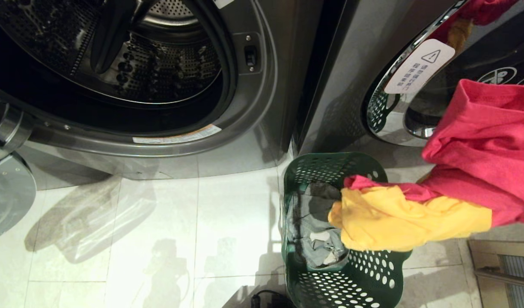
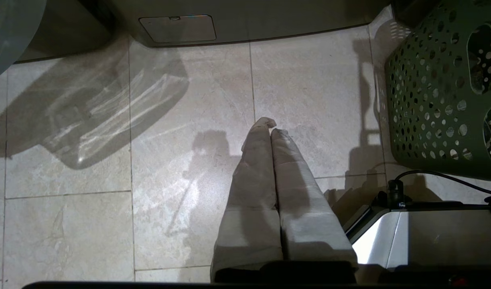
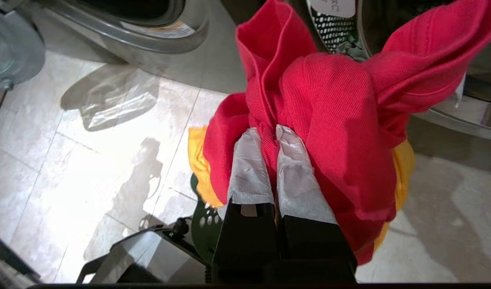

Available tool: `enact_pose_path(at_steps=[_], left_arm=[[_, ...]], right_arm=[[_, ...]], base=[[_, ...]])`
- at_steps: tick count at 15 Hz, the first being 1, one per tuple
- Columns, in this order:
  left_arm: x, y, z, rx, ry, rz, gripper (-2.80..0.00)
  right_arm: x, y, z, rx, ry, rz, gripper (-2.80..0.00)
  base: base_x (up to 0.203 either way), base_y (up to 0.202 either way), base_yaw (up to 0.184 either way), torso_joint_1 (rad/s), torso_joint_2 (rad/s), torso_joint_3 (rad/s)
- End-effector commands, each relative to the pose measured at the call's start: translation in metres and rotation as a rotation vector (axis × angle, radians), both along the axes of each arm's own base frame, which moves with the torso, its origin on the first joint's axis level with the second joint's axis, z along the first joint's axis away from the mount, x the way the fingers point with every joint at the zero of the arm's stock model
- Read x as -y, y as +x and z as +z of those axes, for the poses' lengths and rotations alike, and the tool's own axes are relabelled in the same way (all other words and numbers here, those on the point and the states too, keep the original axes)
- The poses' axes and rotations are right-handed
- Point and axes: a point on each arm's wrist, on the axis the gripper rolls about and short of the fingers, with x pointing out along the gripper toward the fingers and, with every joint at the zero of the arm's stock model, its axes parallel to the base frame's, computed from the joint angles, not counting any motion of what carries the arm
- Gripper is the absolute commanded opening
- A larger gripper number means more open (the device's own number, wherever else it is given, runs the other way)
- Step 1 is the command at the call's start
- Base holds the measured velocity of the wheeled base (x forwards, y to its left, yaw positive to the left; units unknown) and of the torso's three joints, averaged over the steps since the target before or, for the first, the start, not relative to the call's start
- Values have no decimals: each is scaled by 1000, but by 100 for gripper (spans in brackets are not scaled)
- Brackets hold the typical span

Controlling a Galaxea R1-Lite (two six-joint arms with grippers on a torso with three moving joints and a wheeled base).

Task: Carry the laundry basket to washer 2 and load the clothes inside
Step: Place the clothes into the washing machine

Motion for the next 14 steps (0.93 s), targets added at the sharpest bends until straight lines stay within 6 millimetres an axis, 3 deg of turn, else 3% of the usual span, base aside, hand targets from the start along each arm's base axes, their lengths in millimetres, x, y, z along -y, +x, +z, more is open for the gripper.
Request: enact_pose_path(at_steps=[1, 8, 14], left_arm=[[0, 0, 0, -1, 2, 1, -280], [0, 0, 0, -4, -2, -2, -280], [0, 0, 0, -1, -10, 0, -280]], right_arm=[[1, -2, -1, -10, -10, 3, -280], [-5, 7, -10, -125, -119, -33, -280], [-5, 7, -12, -129, -121, -33, -280]], base=[[0, 0, 0, 0, 0, 0], [0, 0, 0, 0, 0, 0], [0, 0, 0, 1, 3, 161]])
